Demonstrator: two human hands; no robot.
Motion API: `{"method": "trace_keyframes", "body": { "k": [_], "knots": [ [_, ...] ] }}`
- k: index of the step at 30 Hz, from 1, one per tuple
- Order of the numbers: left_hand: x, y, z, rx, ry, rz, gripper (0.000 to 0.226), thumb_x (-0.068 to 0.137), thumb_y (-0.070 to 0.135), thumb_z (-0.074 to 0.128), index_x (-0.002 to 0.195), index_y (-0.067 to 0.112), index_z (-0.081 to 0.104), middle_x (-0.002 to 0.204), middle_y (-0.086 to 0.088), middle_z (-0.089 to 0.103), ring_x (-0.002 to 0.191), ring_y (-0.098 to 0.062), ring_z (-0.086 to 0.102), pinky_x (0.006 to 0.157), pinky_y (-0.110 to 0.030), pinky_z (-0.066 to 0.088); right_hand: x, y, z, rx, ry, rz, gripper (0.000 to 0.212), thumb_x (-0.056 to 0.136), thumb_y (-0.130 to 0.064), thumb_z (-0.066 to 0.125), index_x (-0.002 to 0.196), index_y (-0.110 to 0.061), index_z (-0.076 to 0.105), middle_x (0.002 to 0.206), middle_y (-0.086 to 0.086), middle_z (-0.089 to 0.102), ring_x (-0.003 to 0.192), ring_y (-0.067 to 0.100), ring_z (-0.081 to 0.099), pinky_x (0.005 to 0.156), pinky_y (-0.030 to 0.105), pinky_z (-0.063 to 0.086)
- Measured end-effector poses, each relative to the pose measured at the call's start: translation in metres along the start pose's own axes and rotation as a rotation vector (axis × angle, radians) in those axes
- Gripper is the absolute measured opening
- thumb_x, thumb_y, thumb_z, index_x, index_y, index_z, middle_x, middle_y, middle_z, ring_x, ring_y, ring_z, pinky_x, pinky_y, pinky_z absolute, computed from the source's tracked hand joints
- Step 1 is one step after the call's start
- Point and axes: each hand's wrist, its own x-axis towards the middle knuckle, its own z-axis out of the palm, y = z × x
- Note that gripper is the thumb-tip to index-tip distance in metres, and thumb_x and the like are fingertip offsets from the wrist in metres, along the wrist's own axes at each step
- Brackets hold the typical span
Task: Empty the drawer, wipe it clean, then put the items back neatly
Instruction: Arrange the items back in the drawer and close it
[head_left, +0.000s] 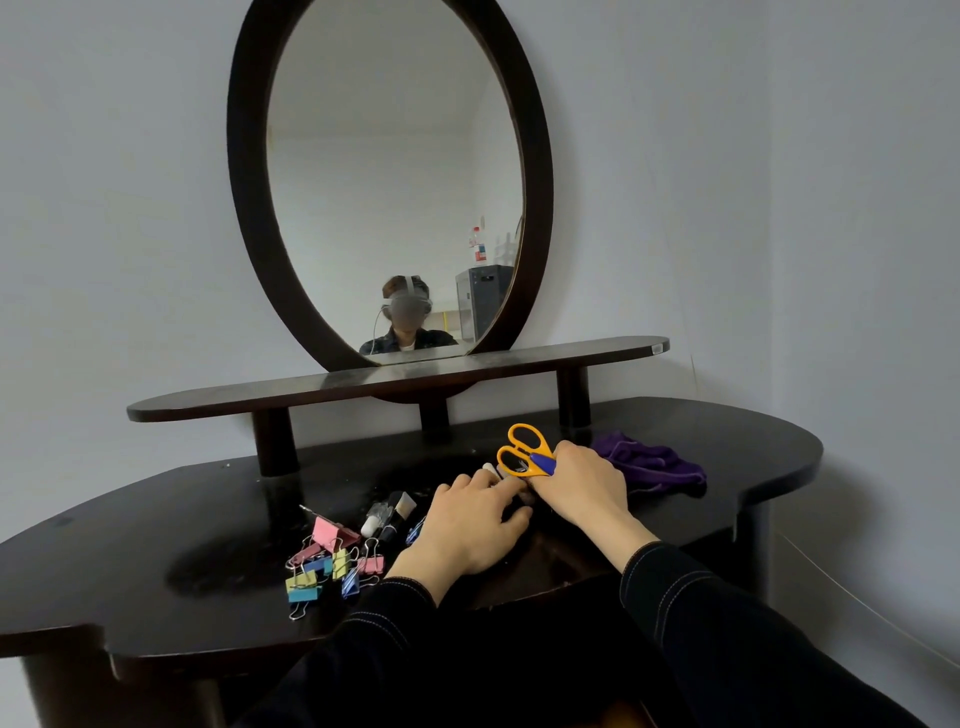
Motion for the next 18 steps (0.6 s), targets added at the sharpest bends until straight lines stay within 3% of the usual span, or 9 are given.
{"method": "trace_keyframes", "body": {
  "k": [4,7,12,18],
  "knots": [
    [-0.001,0.001,0.000,-0.012,0.055,-0.033,0.038,0.094,0.063,0.037,0.117,0.035,0.049,0.108,0.004,0.053,0.104,-0.023,0.054,0.087,-0.039,0.042,-0.001,0.000,0.001,0.007,0.012,0.001,0.032,0.093,-0.051,0.061,0.100,-0.022,0.051,0.089,-0.003,0.057,0.072,0.014,0.056,0.055,0.028,0.039],
    [0.000,0.002,0.000,0.006,0.121,-0.071,0.042,0.092,0.067,0.037,0.110,0.033,0.053,0.104,0.005,0.054,0.099,-0.022,0.057,0.085,-0.039,0.045,-0.002,0.000,0.001,0.013,0.016,0.002,0.034,0.092,-0.050,0.062,0.105,-0.020,0.053,0.094,-0.002,0.059,0.076,0.016,0.058,0.057,0.028,0.040],
    [0.012,0.012,0.002,0.077,0.155,-0.146,0.052,0.094,0.067,0.034,0.119,0.027,0.054,0.112,-0.004,0.057,0.104,-0.028,0.058,0.086,-0.043,0.045,-0.002,0.002,-0.002,0.064,0.094,0.038,0.035,0.093,-0.048,0.063,0.110,-0.019,0.053,0.102,-0.001,0.060,0.081,0.016,0.059,0.060,0.029,0.044],
    [0.017,0.015,0.006,0.074,0.142,-0.157,0.035,0.094,0.046,0.046,0.113,0.019,0.059,0.110,-0.004,0.054,0.101,-0.028,0.055,0.082,-0.041,0.043,-0.001,0.003,0.001,0.058,0.000,0.022,0.037,0.087,-0.058,0.063,0.098,-0.022,0.057,0.091,-0.004,0.062,0.078,0.017,0.061,0.062,0.031,0.045]
  ]
}}
